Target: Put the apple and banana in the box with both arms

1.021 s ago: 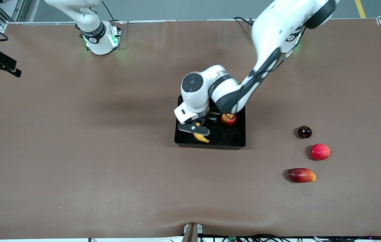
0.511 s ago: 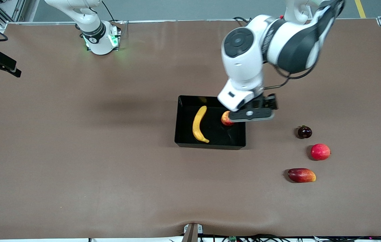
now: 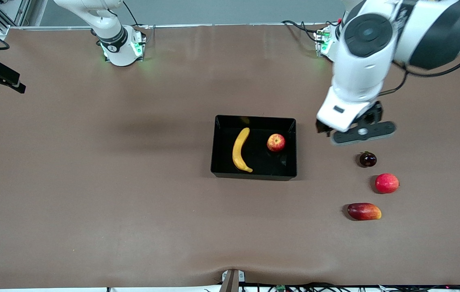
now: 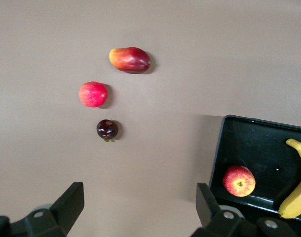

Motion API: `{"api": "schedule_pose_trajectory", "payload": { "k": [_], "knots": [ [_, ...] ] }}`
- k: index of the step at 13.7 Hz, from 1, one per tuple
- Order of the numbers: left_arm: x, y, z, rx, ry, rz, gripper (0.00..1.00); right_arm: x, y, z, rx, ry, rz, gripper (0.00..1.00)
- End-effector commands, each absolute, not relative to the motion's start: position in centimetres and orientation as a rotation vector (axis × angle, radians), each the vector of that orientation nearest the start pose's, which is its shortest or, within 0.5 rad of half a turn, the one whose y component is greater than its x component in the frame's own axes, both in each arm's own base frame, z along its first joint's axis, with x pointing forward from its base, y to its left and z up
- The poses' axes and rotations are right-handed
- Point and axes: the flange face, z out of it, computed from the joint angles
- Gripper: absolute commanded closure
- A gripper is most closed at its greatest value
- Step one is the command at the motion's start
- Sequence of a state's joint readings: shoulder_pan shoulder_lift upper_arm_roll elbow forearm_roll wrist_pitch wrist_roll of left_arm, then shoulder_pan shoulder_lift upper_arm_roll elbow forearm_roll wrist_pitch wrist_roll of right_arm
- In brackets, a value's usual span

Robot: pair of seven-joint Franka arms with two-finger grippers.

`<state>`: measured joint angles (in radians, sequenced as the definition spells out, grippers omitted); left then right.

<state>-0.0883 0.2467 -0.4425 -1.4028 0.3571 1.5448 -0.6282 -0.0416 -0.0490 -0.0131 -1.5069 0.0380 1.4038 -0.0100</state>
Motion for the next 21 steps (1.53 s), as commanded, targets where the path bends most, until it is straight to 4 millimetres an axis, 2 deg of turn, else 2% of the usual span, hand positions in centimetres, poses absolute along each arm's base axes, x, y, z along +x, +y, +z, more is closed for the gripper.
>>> {"api": "schedule_pose_trajectory", "payload": {
  "k": [1,3,7,8,9,11,13,16,18,21],
  "knots": [
    [55.3,-22.1,60.4,-2.918,-0.170,-0.096,0.00,52.1,-2.7,66.9,-3.082,0.070,0.075,0.00],
    [54.9,-19.6,61.2,-2.963,-0.204,-0.006,0.00,52.1,-2.7,66.9,-3.082,0.070,0.075,0.00],
    [53.9,-15.1,64.3,-3.010,-0.129,-0.006,0.00,52.1,-2.8,66.9,-3.081,0.073,0.075,0.00],
    [53.8,-14.4,64.1,-3.009,-0.113,0.008,0.00,52.1,-2.8,66.9,-3.081,0.073,0.075,0.00],
    [53.4,-13.2,64.8,-3.013,-0.132,0.003,0.00,52.1,-2.8,66.9,-3.081,0.073,0.075,0.00],
    [52.4,-12.1,65.5,-3.013,-0.100,0.015,0.00,52.1,-2.8,66.9,-3.081,0.073,0.075,0.00],
    [52.0,-9.9,65.6,-3.016,-0.008,0.033,0.00,52.1,-2.8,66.9,-3.081,0.073,0.075,0.00],
    [50.2,-7.1,66.3,-3.113,-0.017,0.053,0.00,52.1,-2.8,66.9,-3.081,0.073,0.075,0.00],
    [48.8,-6.8,66.4,-3.120,-0.026,0.041,0.00,52.1,-2.8,66.9,-3.081,0.073,0.075,0.00],
    [48.3,-6.8,67.3,-3.120,-0.010,0.022,0.00,52.1,-2.8,66.9,-3.081,0.073,0.075,0.00]
  ]
}}
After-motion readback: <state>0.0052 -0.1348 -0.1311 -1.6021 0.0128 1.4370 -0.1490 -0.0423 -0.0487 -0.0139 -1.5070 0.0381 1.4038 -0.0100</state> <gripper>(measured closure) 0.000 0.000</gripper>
